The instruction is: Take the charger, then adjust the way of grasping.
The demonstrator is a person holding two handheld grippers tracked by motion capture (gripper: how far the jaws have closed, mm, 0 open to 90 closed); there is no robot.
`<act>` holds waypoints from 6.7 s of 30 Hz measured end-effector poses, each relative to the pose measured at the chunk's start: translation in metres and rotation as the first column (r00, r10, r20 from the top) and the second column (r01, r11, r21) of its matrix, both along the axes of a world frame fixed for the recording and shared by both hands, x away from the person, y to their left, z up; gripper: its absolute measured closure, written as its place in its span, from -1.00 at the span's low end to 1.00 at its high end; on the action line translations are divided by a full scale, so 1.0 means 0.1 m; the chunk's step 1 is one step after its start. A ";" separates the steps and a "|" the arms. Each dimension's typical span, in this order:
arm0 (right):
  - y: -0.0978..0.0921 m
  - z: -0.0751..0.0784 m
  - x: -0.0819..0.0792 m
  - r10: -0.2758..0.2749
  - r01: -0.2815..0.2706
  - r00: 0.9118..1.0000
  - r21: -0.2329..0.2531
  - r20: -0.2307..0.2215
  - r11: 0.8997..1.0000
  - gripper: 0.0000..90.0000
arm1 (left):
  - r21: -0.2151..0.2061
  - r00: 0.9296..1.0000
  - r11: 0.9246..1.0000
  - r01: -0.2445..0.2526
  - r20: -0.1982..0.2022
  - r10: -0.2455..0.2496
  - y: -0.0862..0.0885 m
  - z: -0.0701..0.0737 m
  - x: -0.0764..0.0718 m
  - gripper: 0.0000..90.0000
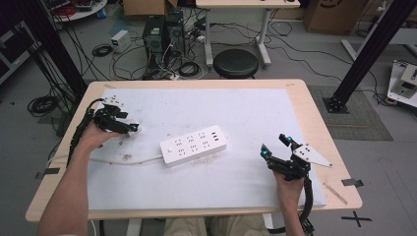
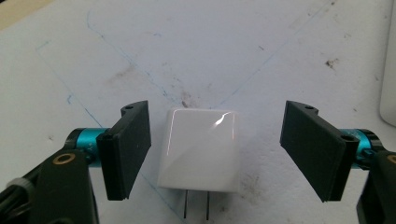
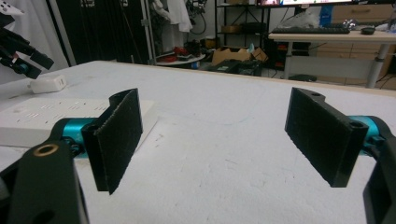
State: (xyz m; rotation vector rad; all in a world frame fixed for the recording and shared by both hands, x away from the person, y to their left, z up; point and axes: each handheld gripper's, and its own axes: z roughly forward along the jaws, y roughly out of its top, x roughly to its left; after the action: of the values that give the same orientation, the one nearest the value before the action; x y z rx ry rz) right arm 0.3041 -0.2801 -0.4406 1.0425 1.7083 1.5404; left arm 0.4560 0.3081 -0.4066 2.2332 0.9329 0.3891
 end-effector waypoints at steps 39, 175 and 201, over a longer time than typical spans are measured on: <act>0.02 0.00 0.00 -0.001 0.001 1.000 -0.009 -0.009 1.000 -0.57 | 0.086 0.998 0.996 0.020 -0.053 -0.016 0.08 -0.26 0.07 -0.24; 0.95 0.46 0.47 0.669 -0.618 0.679 0.257 -0.303 0.743 -0.25 | 0.186 0.595 0.970 0.158 0.766 -0.244 -2.71 -0.01 -1.84 -0.06; 0.96 0.41 0.46 0.695 -0.641 0.655 0.269 -0.298 0.719 0.24 | 0.216 0.563 0.960 0.177 0.778 -0.279 -2.79 -0.02 -1.85 -0.06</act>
State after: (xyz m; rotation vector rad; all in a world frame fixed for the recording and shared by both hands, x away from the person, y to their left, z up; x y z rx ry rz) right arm 0.3505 -0.1836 -0.4000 0.8436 2.4937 2.0287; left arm 0.2711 0.0287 -0.4081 1.8824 0.1116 1.2317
